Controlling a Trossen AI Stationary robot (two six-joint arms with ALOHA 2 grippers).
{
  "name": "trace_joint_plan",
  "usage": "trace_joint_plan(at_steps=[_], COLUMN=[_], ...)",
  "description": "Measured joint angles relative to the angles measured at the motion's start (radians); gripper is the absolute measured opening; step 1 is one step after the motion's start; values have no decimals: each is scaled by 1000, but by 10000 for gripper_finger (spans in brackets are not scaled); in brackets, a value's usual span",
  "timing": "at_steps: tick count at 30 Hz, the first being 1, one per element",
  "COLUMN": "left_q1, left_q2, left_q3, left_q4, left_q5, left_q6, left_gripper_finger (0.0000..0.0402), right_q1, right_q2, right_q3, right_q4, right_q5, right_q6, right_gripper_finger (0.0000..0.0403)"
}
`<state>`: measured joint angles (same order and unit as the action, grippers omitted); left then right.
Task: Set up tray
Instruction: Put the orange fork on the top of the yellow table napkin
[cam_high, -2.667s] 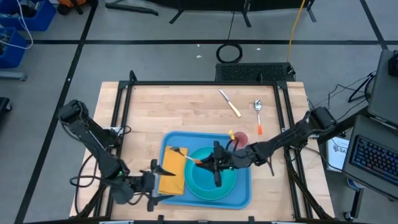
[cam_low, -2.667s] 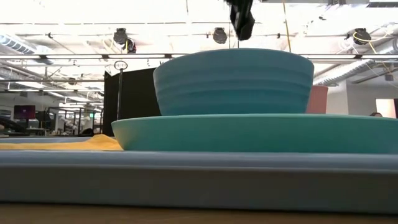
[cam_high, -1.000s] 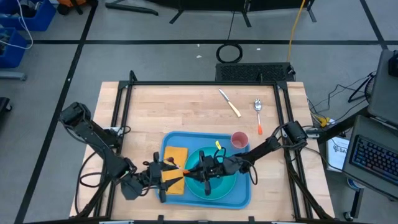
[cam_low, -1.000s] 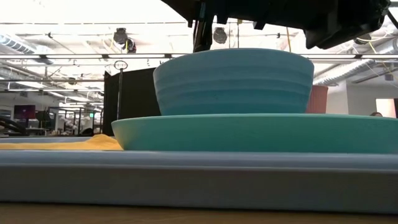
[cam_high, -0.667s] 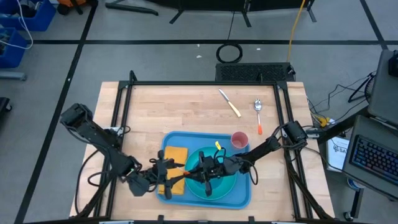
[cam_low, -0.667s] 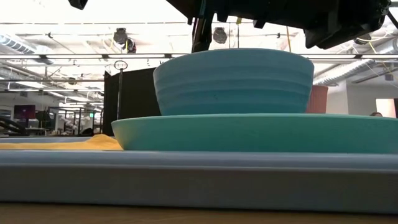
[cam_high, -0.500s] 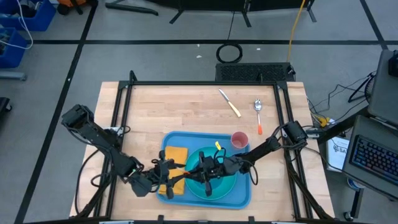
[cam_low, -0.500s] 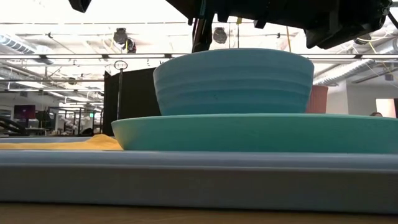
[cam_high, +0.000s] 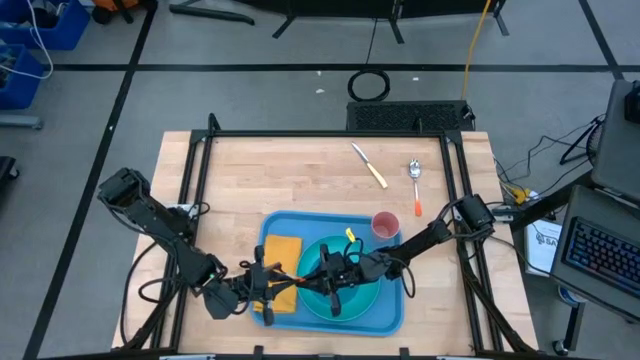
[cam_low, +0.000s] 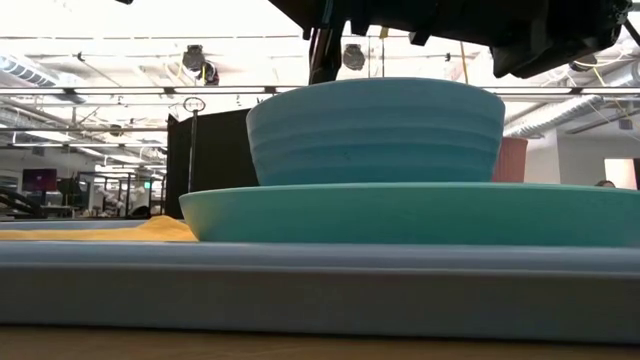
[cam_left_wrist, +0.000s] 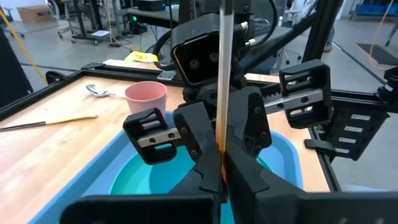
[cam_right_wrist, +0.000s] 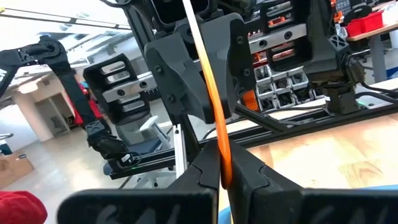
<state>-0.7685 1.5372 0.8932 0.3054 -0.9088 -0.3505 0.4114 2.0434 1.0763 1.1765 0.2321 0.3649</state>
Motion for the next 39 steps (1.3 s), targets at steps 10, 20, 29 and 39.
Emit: trace_joint_plan(at_steps=[10,20,29,39], left_q1=[-13,-19,-31,-102], left_q2=[-51,-138,-145,-145], left_q3=[0,0,-18,-171], left_q4=[-94,-365,-535,-445], left_q5=[-10,99,210,348], left_q6=[13,-283,-592,-944], left_gripper_finger=[4,3,3,3], right_q1=[-7,-13,-3,-3], right_q2=[-2,-1,-1,-52], right_q3=[-4,-4,-5,-5], right_q4=[-21,-121,-161,-195], right_q5=[-11,-80,-134,-275], right_q6=[11,19,15,-11], right_gripper_finger=[33,65,68,64])
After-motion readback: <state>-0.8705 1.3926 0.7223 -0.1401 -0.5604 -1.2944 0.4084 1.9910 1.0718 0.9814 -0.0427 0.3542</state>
